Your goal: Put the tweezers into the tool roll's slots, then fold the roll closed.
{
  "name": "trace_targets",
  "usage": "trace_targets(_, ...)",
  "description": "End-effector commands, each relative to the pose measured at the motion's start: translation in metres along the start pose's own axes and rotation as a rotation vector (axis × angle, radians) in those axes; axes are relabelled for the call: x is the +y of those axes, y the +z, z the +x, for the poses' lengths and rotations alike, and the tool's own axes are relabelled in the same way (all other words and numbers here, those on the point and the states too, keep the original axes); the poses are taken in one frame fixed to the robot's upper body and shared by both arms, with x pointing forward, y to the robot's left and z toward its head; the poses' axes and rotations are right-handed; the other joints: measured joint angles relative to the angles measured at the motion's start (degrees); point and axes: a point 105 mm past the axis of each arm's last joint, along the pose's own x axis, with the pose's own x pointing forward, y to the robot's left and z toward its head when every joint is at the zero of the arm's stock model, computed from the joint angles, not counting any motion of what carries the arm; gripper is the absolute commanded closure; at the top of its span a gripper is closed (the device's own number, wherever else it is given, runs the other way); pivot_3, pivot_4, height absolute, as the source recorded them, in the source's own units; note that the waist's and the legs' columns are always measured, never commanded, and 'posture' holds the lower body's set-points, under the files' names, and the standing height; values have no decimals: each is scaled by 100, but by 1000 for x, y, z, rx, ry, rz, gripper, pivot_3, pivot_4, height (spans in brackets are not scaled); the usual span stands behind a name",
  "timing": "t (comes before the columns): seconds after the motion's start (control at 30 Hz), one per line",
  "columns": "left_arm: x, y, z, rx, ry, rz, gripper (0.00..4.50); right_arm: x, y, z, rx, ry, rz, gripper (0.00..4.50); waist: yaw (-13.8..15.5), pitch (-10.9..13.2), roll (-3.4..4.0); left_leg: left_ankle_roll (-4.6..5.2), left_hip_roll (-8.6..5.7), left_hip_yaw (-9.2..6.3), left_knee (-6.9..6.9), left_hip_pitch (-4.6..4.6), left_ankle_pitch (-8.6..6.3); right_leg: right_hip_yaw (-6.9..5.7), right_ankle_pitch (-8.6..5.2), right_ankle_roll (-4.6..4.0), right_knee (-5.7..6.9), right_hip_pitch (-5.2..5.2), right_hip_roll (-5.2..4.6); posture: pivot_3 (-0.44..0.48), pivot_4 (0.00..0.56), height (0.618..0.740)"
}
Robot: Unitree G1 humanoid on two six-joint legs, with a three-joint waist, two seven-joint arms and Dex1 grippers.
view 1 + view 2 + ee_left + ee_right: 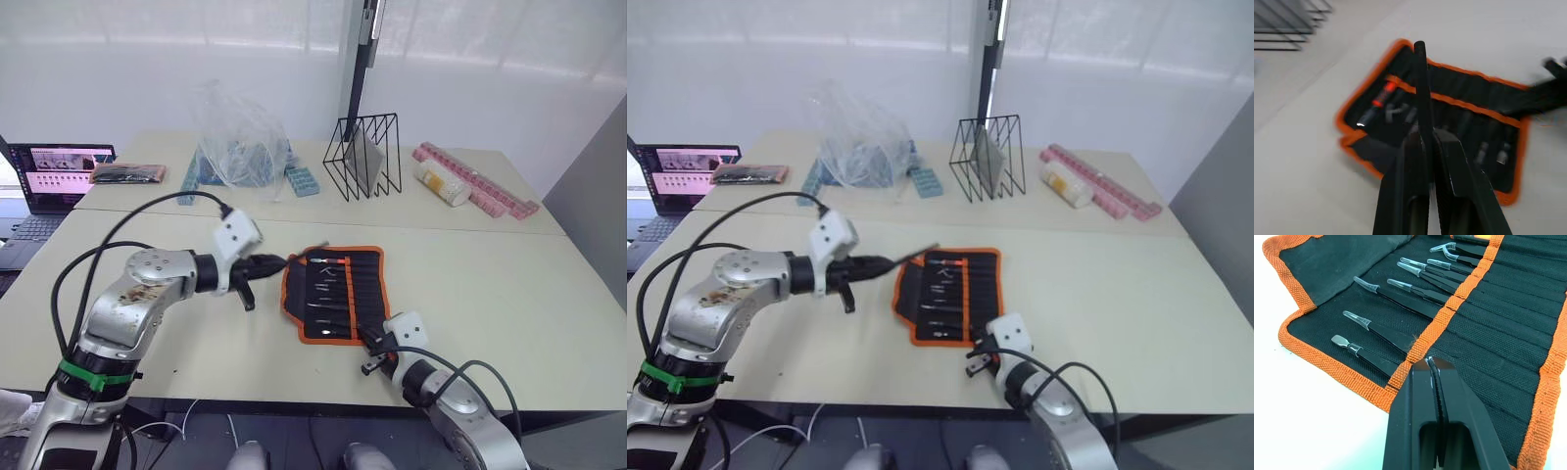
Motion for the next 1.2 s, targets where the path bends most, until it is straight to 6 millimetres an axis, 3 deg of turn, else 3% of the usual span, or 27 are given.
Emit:
trace_targets(0.03, -10, -8, 5, 143, -106, 136, 4485, -3, -51, -6, 212, -35, 48, 4500, -6, 4, 5, 0, 1, 0, 0, -1, 0, 1, 0, 0, 0, -1, 2, 0, 150, 705)
trace_targets(0.2, -6, -18, 10, 265, -144, 181, 4485, -3, -52, -8, 214, -45, 48, 4500, 13, 15, 2, 1, 2, 0, 0, -8, 1, 3, -5, 6, 1, -7, 7, 0, 150, 705)
trace_targets(0.53, -4, -19, 22, 326, -200, 261, 4485, 0, -52, -9, 211, -59, 59, 4500, 17, 19, -1, 2, 1, -1, 1, -24, 1, 1, -15, 23, 0, -17, 7, 0, 150, 705)
trace_targets(1.2, -6, -10, 56, 444, -251, 390, 4485, 5, -55, -10, 212, -69, 82, 4500, 18, 19, -6, 3, 1, -2, 1, -22, 1, 1, -16, 25, 1, -15, 10, 0, 150, 705)
